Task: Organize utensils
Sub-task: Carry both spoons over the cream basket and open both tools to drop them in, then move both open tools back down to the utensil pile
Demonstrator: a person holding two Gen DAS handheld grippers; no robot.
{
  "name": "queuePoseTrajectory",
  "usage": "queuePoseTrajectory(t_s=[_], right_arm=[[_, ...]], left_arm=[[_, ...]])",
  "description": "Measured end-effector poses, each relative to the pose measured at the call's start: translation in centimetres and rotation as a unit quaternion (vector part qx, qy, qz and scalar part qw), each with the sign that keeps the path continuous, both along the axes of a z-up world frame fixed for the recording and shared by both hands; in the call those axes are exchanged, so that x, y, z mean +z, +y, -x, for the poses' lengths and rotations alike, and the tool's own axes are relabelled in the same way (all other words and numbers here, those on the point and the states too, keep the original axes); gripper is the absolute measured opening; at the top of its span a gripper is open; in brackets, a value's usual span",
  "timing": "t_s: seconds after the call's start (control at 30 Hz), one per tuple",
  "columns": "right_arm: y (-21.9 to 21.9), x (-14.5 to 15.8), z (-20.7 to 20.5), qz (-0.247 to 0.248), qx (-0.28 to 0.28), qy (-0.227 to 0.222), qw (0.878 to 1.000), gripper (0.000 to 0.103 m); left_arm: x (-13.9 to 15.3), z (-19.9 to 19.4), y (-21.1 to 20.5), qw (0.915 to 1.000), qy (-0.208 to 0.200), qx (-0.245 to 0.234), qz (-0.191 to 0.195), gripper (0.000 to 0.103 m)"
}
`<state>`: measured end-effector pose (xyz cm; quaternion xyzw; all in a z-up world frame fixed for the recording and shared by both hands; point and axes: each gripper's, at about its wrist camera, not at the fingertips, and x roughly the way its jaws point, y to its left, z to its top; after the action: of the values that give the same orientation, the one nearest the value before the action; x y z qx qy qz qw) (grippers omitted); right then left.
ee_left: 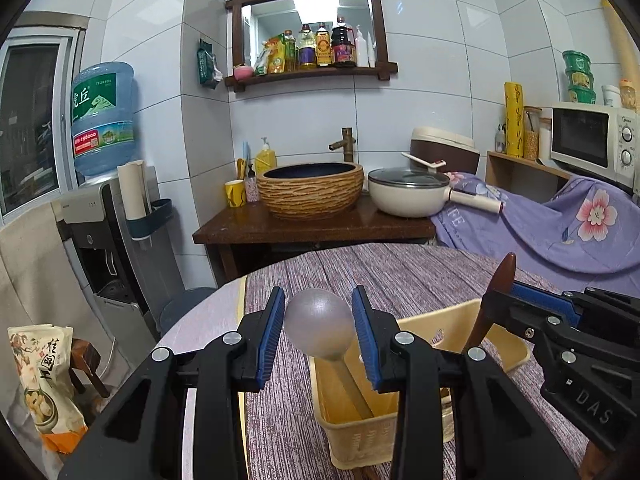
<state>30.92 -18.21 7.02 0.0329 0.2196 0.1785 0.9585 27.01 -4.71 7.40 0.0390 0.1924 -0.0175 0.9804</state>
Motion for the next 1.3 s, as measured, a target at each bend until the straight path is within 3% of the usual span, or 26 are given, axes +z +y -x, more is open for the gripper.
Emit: queuePoseTrajectory(t_s=[0.33,0.4,0.53,0.63,0.77,0.9,1.03,1.3], right_arm=[[0.0,-1.0,0.3,0.009,-0.003,-0.005,1.000,0.016],[-0.2,-1.0,0.3,0.008,-0.006,-0.006,1.000,0.023],[-0.9,-0.4,1.2,-0.004,-0.013,-0.021,1.000,0.049],[-1.4,0.2,2.5,0.001,-0.018,-0.038,0.999,0.049],[-1.9,0.1,4.6,0.024,-0.035,-0.034,0.999,0.050],[-2.1,-2.0,6.7,0.035,-0.027,0.005,0.999,0.050],[-1.6,-5.2,7.9,0.044,-0.003,0.053,0.998,0.050],[-1.2,-11.0,9.1,0.057,0.001,0.131,0.990,0.050]], left_arm=[[-1.1,0.0,-0.3,0.9999,0.007,-0.002,-0.014,0.035],[-1.0,0.1,-0.2,0.9999,0.007,-0.001,-0.012,0.037],[-0.5,0.9,0.3,1.0000,-0.001,0.001,-0.006,0.057],[-0.1,2.2,1.0,0.9998,-0.015,0.012,-0.003,0.071],[-0.7,4.4,2.1,0.9996,-0.004,0.030,0.000,0.089],[-2.7,6.5,2.8,0.9988,0.019,0.045,-0.010,0.090],[-5.7,7.4,4.2,0.9954,0.073,0.063,0.000,0.089],[-11.4,8.6,5.4,0.9839,0.170,0.044,0.033,0.069]])
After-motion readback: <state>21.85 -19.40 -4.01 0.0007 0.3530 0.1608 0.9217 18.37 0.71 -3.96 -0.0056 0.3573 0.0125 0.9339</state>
